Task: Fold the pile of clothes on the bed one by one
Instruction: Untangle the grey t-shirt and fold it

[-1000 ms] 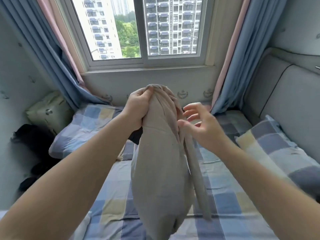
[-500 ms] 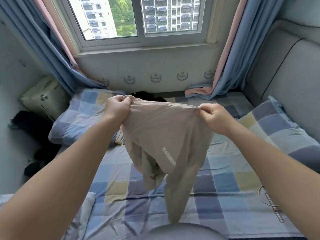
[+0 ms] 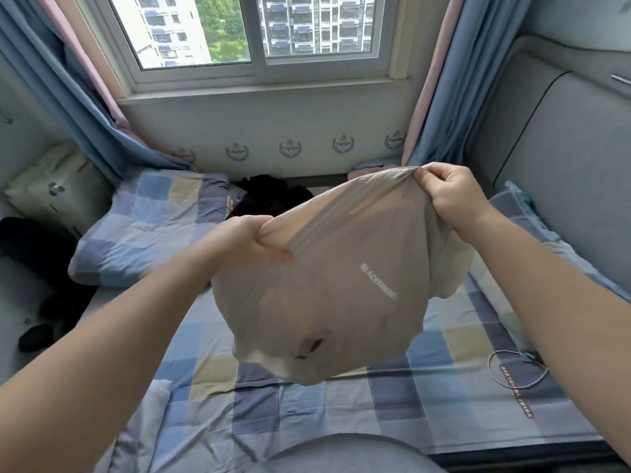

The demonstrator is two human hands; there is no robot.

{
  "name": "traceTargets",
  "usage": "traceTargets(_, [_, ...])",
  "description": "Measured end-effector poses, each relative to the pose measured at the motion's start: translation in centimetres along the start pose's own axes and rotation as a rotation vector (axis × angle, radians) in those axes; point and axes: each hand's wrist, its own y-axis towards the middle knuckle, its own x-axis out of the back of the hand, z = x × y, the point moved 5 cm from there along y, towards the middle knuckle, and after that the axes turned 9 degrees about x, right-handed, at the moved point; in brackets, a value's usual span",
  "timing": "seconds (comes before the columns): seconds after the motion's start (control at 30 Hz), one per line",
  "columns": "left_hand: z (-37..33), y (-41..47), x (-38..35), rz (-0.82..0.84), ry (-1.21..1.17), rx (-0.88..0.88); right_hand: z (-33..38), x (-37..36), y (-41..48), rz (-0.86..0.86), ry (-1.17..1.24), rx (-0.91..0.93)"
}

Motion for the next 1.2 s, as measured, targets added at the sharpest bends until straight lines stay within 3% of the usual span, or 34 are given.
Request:
traceTargets(0.07, [0.2, 0.6, -0.5, -0.06, -0.03, 0.0, -0.5, 0.8, 0.1, -0.024, -0.021, -0.016])
traceTargets(0.17, [0.8, 1.1, -0.8, -0.105, -0.275, 0.066, -1.4, 1.9, 0.2, -0.035, -0.05, -0.061])
traceTargets(0.5, [0.8, 2.7, -0.2, -0.196, -0.463, 0.076, -2.4, 2.1, -0.5, -0.054, -0.081, -0.134])
traceTargets(0.6, [0.4, 2.8, 0.3, -0.242, -0.43, 0.041, -2.5, 2.2, -0.7, -0.065, -0.067, -0.169])
traceTargets(0.67, [0.5, 2.7, 0.5, -0.291, -0.278, 0.037, -1.9, 2.1, -0.9, -0.039, -0.055, -0.167])
traceTargets(0.77, [-0.8, 2.3, 0.1, -0.234, -0.053, -0.011, 0.0, 1.0, -1.1, 0.115, -0.037, -0.091])
traceTargets(0.87, [-5.5, 0.8, -2.1, 0.07, -0.312, -0.145, 2.1, -1.8, -1.3, 0.247, -0.072, -0.027])
traceTargets(0.93, [-8.5, -0.4, -3.9, 0.185, -0.477, -0.201, 3.1, -3.9, -1.3, 0.267, -0.106, -0.017])
traceTargets(1.03, [-9.9, -0.5, -5.8, 0.073, -0.522, -0.194, 3.8, -5.9, -1.7, 0.272, -0.041, -0.033])
traceTargets(1.1, [-9.2, -0.1, -5.7, -0.047, -0.6, -0.176, 3.9, -6.4, -2.3, 0.307, 0.156, -0.078])
traceTargets(1.2, [-7.6, 0.2, -5.5, 0.052, -0.943, -0.13, 2.8, -5.9, -3.5, 0.4, 0.291, -0.096])
